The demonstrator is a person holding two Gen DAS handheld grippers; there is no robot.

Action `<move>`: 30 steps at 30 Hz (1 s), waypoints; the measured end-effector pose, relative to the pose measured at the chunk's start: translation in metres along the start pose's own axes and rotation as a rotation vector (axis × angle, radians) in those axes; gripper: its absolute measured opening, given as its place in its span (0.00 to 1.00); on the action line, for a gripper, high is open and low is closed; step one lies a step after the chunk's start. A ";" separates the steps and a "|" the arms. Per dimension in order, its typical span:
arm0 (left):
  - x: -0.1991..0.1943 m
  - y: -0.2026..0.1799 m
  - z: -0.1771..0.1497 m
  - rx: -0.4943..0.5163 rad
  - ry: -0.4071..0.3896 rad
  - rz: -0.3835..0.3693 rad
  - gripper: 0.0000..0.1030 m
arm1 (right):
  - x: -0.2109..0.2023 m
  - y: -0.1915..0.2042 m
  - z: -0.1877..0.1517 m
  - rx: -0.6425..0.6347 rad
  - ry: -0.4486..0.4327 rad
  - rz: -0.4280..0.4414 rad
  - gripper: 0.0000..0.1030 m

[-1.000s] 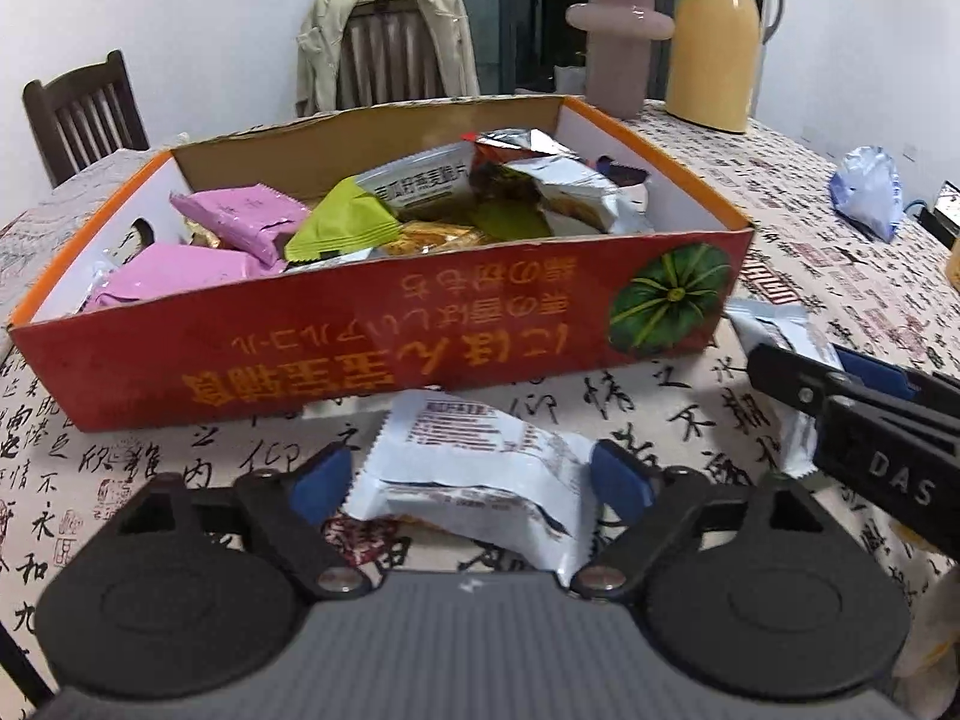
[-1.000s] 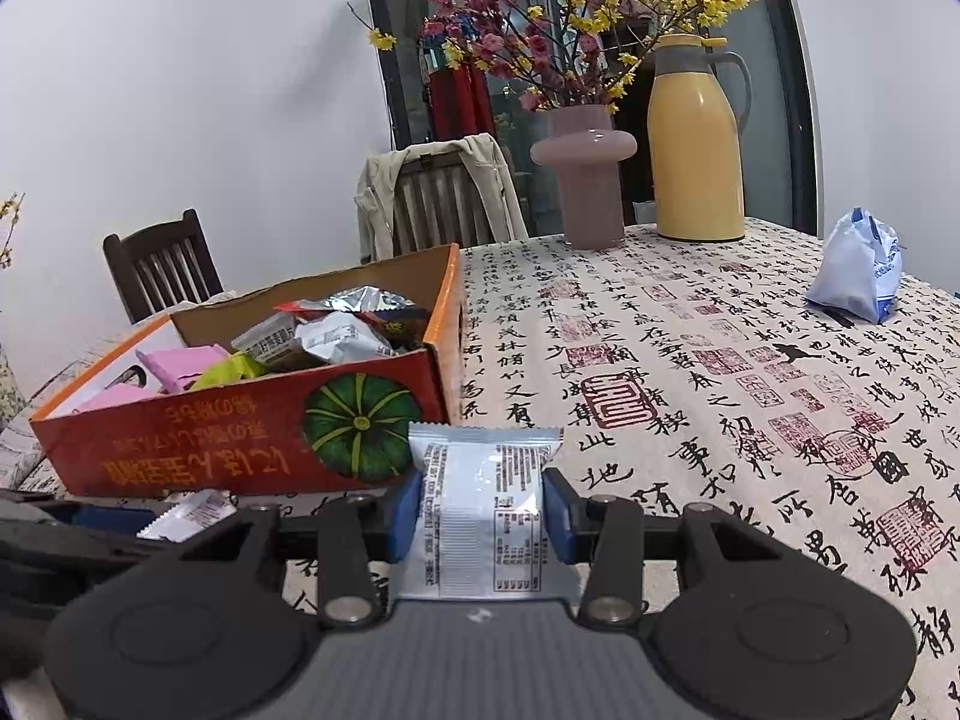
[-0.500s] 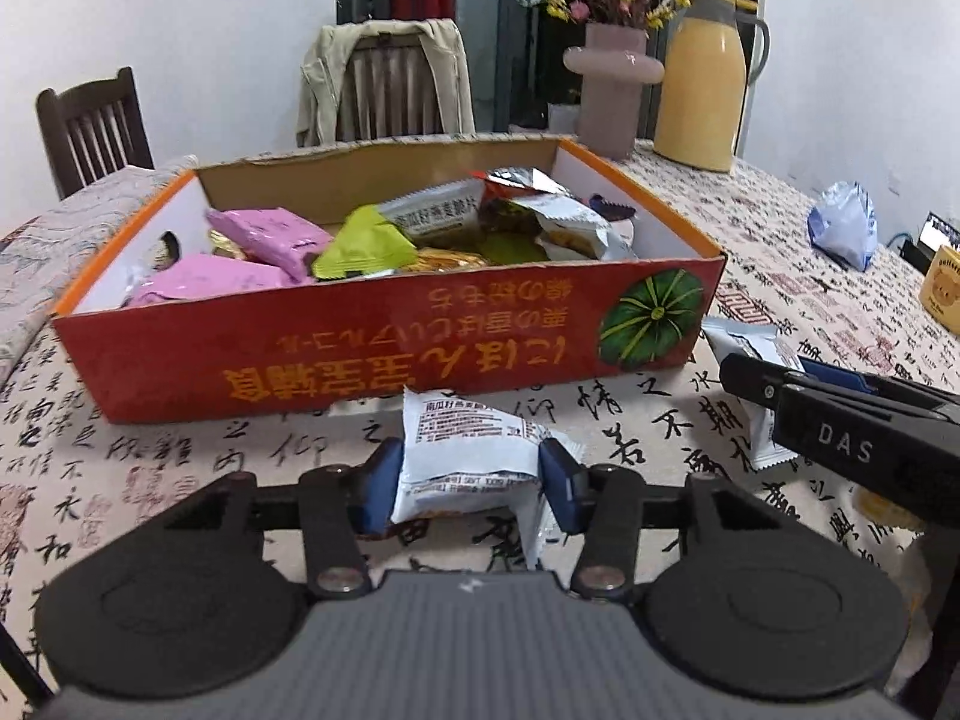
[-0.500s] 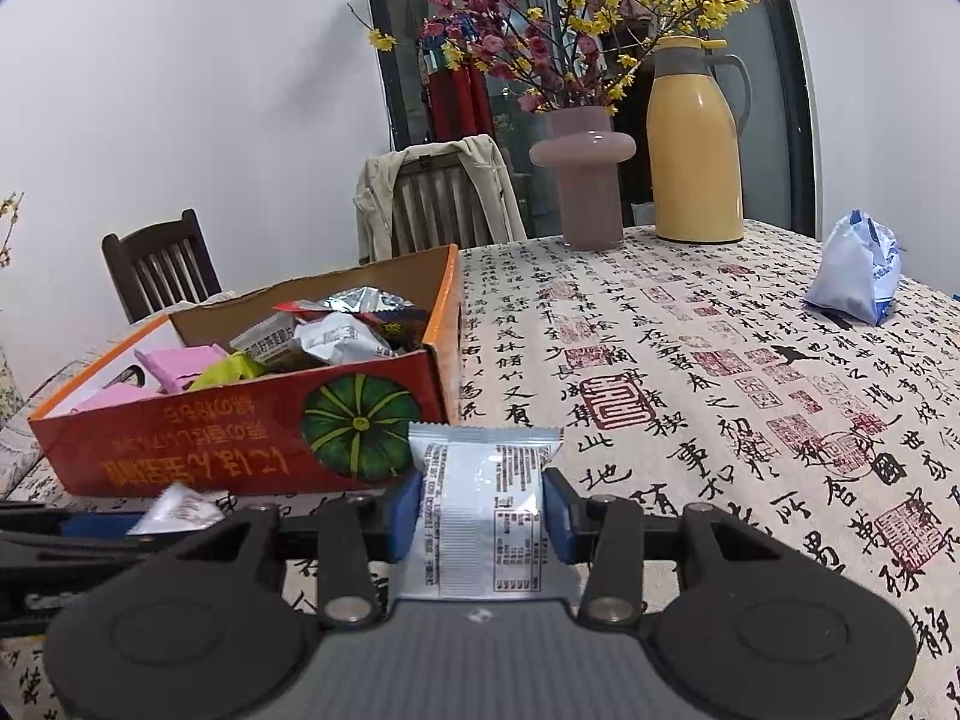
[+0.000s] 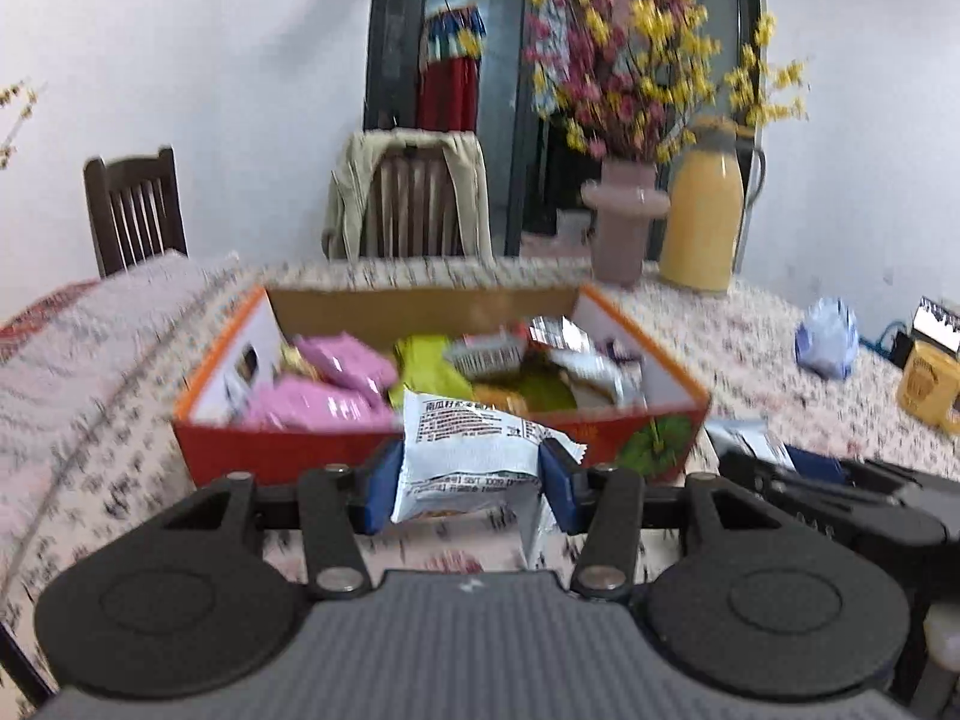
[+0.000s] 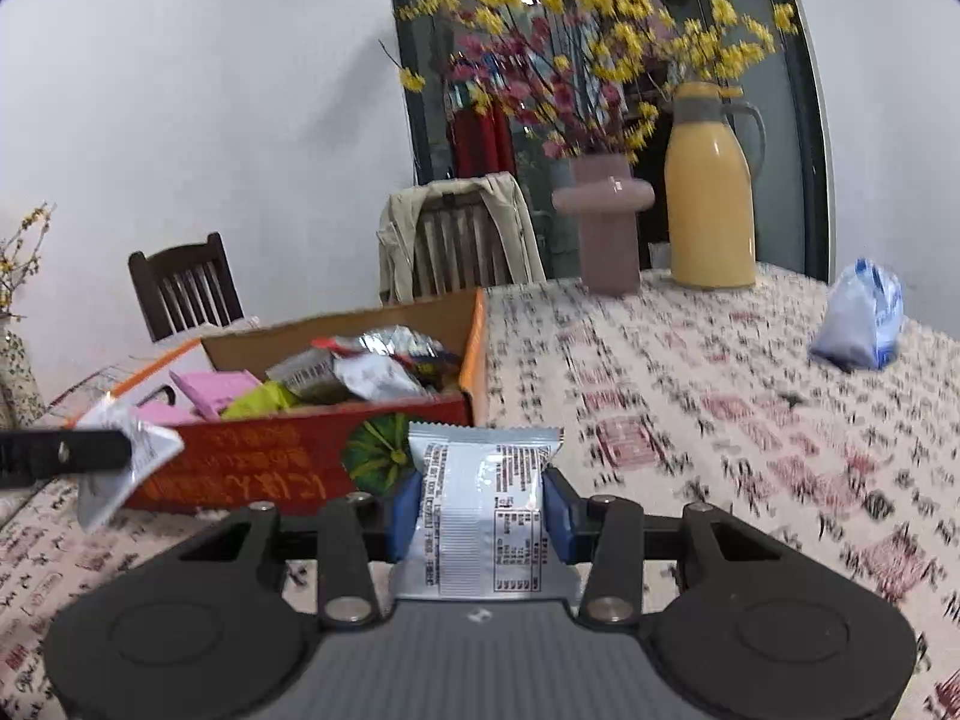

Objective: Organize snacks
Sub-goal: 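Carry both white packets over the box and open both tools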

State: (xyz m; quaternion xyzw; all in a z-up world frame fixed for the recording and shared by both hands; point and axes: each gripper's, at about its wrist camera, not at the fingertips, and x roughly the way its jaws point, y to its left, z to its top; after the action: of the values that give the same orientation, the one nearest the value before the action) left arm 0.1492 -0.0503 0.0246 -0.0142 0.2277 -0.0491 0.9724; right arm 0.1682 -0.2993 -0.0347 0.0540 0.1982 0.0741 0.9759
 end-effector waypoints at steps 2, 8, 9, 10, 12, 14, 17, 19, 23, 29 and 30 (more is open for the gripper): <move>0.000 0.004 0.009 -0.006 -0.026 0.015 0.49 | -0.003 0.006 0.007 -0.023 -0.019 0.004 0.41; 0.010 0.021 0.033 -0.042 -0.067 0.064 0.49 | 0.001 0.028 0.037 -0.075 -0.057 0.023 0.41; 0.013 0.024 0.037 -0.050 -0.069 0.071 0.49 | 0.003 0.033 0.043 -0.082 -0.064 0.026 0.41; 0.017 0.027 0.040 -0.057 -0.072 0.082 0.49 | 0.006 0.037 0.048 -0.086 -0.071 0.026 0.41; 0.024 0.032 0.045 -0.070 -0.076 0.099 0.49 | 0.014 0.048 0.058 -0.095 -0.083 0.027 0.41; 0.031 0.038 0.050 -0.084 -0.077 0.112 0.49 | 0.025 0.056 0.066 -0.104 -0.082 0.033 0.41; 0.045 0.044 0.057 -0.095 -0.081 0.140 0.49 | 0.045 0.069 0.076 -0.114 -0.076 0.045 0.41; 0.055 0.046 0.058 -0.089 -0.095 0.168 0.49 | 0.058 0.075 0.079 -0.110 -0.073 0.048 0.41; 0.076 0.058 0.052 -0.127 -0.095 0.201 0.49 | 0.079 0.079 0.071 -0.088 -0.096 0.052 0.41; 0.098 0.066 0.038 -0.130 -0.058 0.196 0.49 | 0.096 0.077 0.053 -0.081 -0.101 0.038 0.41; 0.097 0.065 0.037 -0.125 -0.061 0.188 0.49 | 0.096 0.076 0.053 -0.079 -0.097 0.042 0.41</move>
State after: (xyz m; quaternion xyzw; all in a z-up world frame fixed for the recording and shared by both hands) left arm 0.2578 0.0048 0.0116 -0.0550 0.2009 0.0572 0.9764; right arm 0.2670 -0.2123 -0.0124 0.0233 0.1462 0.0996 0.9839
